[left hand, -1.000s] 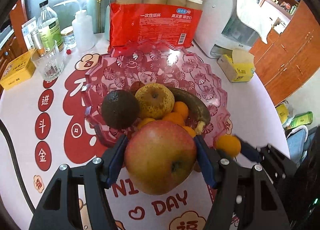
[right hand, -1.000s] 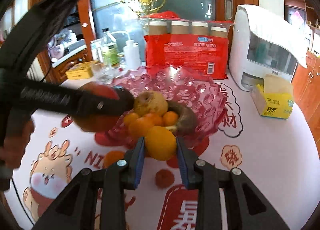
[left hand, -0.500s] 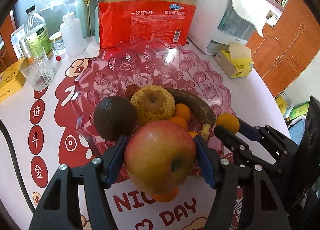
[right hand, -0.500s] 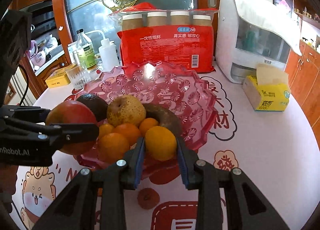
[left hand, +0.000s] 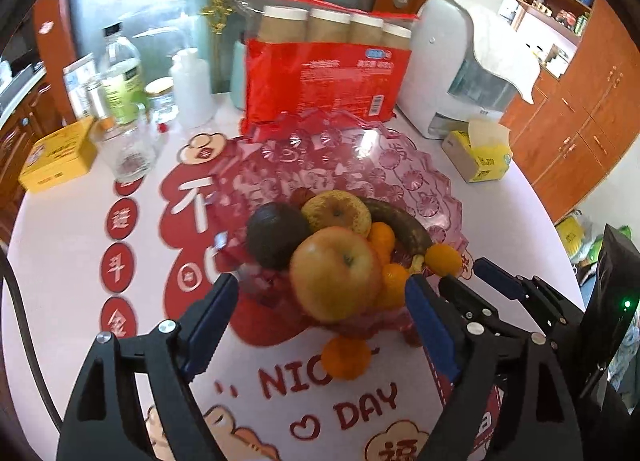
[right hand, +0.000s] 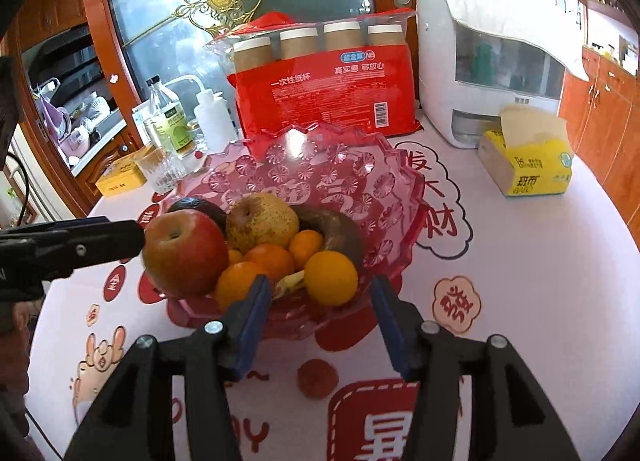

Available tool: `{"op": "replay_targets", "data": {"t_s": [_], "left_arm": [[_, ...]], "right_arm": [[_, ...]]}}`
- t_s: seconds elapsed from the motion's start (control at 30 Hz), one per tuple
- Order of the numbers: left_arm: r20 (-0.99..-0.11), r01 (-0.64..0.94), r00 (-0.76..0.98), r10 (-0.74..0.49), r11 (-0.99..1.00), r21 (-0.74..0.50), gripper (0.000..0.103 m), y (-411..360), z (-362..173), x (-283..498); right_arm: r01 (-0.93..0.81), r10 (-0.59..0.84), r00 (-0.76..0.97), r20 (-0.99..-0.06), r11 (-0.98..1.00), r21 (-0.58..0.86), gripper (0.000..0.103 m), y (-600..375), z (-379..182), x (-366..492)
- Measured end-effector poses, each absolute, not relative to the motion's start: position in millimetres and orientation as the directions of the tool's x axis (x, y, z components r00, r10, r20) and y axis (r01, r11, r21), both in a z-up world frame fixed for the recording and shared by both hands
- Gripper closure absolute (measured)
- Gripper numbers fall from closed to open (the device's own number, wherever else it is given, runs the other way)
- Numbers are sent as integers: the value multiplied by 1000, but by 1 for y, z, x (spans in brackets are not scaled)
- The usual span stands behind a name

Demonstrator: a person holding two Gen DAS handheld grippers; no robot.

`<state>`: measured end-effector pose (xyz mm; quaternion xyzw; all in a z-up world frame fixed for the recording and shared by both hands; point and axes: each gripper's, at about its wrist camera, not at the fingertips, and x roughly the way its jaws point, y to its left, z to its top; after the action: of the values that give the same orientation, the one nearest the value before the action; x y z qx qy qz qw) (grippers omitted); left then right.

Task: Organize fruits
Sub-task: 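Move the right tool to the orange left on the table, then close the right tool on the orange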

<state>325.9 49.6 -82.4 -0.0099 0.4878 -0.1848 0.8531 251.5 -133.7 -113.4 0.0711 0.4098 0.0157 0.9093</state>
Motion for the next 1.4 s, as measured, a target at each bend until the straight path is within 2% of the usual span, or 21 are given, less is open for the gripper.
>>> {"op": "replay_targets", "data": {"t_s": [0.33,0.63,1.0,1.4], "left_arm": [[-850,208,453,-270,959,-194,17,104,-83,290],[-871,153,427,-244,969,-196,17,150,-100,269],[-890,141,380,-252,967,-214,17,175,-113,252],[-895,145,364,-259,965,-220,17,174,-117,251]], "right_arm": [[-8,156,610,-777,982,191,47,-104,-116,231],[-39,227,527,-819,969,244,46,-62,-142,233],[-11,154,484,-861,985,170,47,-35,-173,248],[16,95,479,-873,993,116,50,-34,-180,262]]}}
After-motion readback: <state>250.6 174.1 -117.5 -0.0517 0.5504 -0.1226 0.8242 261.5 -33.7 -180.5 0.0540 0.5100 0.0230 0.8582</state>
